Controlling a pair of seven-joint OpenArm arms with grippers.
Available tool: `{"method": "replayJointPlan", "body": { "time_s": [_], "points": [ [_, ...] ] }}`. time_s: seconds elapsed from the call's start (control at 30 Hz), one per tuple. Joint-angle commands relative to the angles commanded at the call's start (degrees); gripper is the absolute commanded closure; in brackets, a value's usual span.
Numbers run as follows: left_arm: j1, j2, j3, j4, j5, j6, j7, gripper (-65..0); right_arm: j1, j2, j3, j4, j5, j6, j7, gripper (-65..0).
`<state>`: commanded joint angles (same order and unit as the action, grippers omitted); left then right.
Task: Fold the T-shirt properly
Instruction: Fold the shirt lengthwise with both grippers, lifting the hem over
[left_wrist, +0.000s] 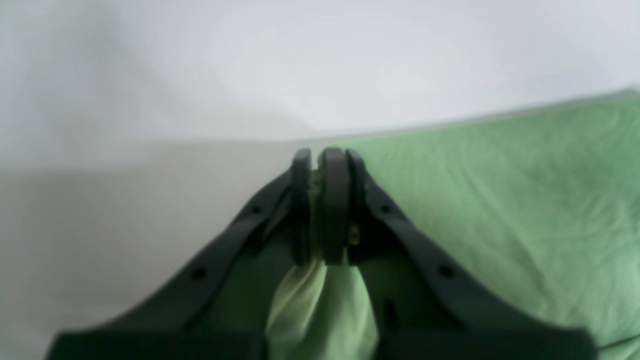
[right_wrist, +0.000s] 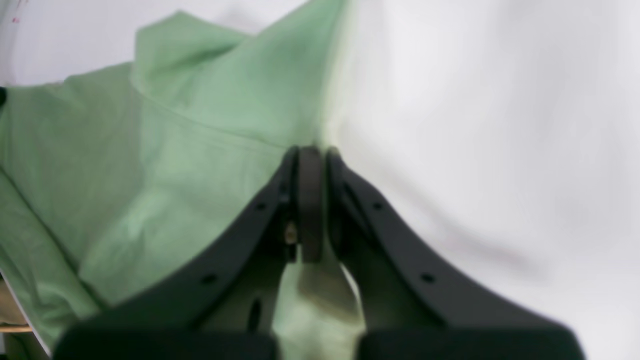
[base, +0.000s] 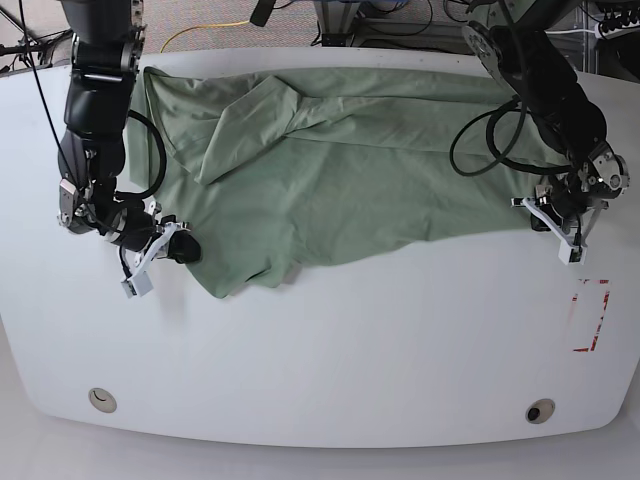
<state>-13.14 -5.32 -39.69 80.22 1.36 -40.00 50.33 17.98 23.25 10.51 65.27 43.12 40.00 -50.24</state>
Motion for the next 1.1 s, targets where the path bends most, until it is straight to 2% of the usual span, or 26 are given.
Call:
{"method": "replayJointPlan", "body": {
  "time_s": [0.33, 0.47, 0.67, 0.9, 1.0, 1.1],
  "points": [
    [2.5, 0.1, 0.0, 6.5, -0.4, 0.0, 0.0, -0.1, -3.3, 0.1, 9.9, 10.1, 0.1, 0.0, -9.3, 0.0],
    [4.0, 0.1, -0.1, 9.6, -0.4, 0.0, 0.0, 0.0, -5.6, 0.1, 13.7, 17.0, 0.1, 0.0, -13.4, 0.0],
    [4.6, 0.0, -0.1, 13.0, -0.4, 0.0, 0.1, 0.0, -7.6, -1.3, 18.7, 23.5, 0.1, 0.0, -18.8, 0.0],
    [7.1, 0.0, 0.1, 17.2, -0.4, 0.0, 0.1, -0.1, -14.4, -1.8, 20.5, 31.5, 0.5, 0.0, -19.8, 0.0],
    [8.6, -0.1, 0.4, 18.1, -0.4, 0.0, 0.1, -0.1, -17.4, -1.8, 20.7, 33.2, 3.6, 0.0, -19.8, 0.0],
    [9.9, -0.1, 0.4, 20.6, -0.4, 0.0, 0.1, -0.1, -21.0, -1.8, 23.4, 33.7, 7.3, 0.0, -19.8, 0.0]
  ]
}}
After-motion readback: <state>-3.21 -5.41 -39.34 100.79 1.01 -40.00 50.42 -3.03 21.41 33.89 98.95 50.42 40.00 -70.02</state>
